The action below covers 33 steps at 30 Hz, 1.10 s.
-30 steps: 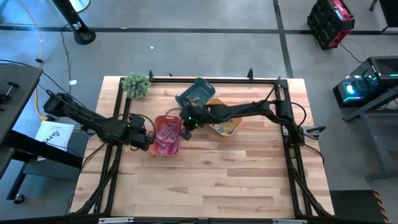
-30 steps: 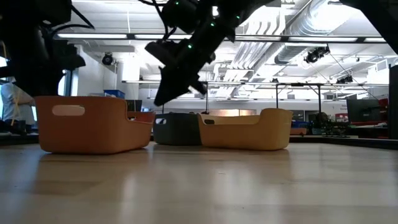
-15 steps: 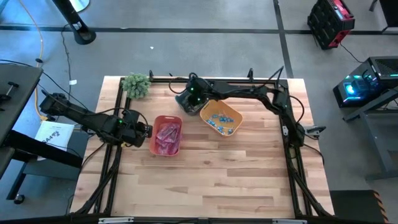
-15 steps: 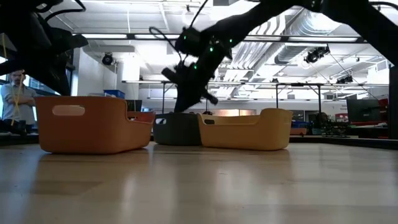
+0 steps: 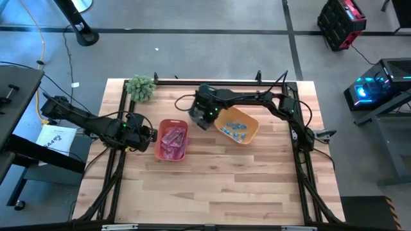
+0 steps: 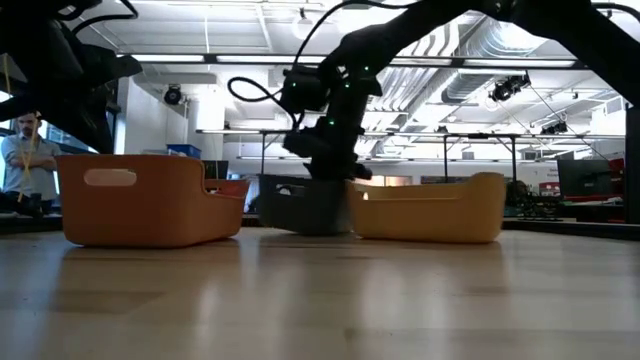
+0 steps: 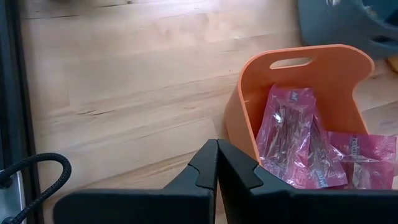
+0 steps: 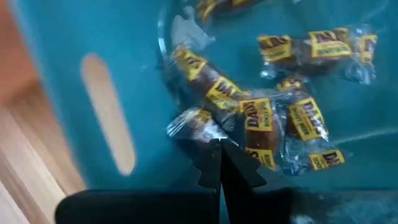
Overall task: Sort candy
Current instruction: Adjust the bins to the center of the table
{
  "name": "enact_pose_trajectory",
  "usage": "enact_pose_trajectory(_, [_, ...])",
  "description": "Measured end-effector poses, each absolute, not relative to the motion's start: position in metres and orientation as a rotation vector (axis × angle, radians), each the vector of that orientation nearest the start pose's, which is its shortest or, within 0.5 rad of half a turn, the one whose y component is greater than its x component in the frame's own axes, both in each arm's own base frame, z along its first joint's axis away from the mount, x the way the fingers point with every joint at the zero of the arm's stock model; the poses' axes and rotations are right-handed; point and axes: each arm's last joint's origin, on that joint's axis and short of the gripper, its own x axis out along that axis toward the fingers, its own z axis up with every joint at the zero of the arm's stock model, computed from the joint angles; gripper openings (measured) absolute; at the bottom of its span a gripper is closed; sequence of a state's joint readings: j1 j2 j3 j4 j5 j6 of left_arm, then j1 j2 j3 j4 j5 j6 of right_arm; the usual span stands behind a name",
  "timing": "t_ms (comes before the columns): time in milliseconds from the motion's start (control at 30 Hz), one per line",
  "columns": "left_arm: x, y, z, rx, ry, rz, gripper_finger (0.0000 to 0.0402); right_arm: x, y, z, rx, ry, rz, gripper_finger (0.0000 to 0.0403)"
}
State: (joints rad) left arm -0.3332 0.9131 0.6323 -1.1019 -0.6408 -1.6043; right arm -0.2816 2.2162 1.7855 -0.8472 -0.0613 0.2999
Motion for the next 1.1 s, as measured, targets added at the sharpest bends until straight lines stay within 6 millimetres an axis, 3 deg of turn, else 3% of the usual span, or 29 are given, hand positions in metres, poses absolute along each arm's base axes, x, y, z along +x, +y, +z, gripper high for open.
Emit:
enact_pose_trajectory(267, [0.127,-0.025,0.213,-0.746,0.670,1.066,0.0000,0.439,-0.098,0.173,0.468,1.296,-0.245,0.0000])
enact_pose_trajectory(800, [0.127,-0.025,0.213,-0.734,0.648,1.072,0.0000,0.450,0.005,0.173,0.291,1.329,0.031,0.0000])
enact_pose_trajectory(933, [0.127,-0.025,0.213,-0.736,0.646,1.071,0.0000,0.450,0.018,0.173,0.244,1.332,0.096,0.0000])
enact_pose_trajectory(1100, [0.127,-0.025,0.213,-0.736,0.646,1.071,0.0000,0.450,0.019,0.175,0.246,1.332,0.151,0.0000])
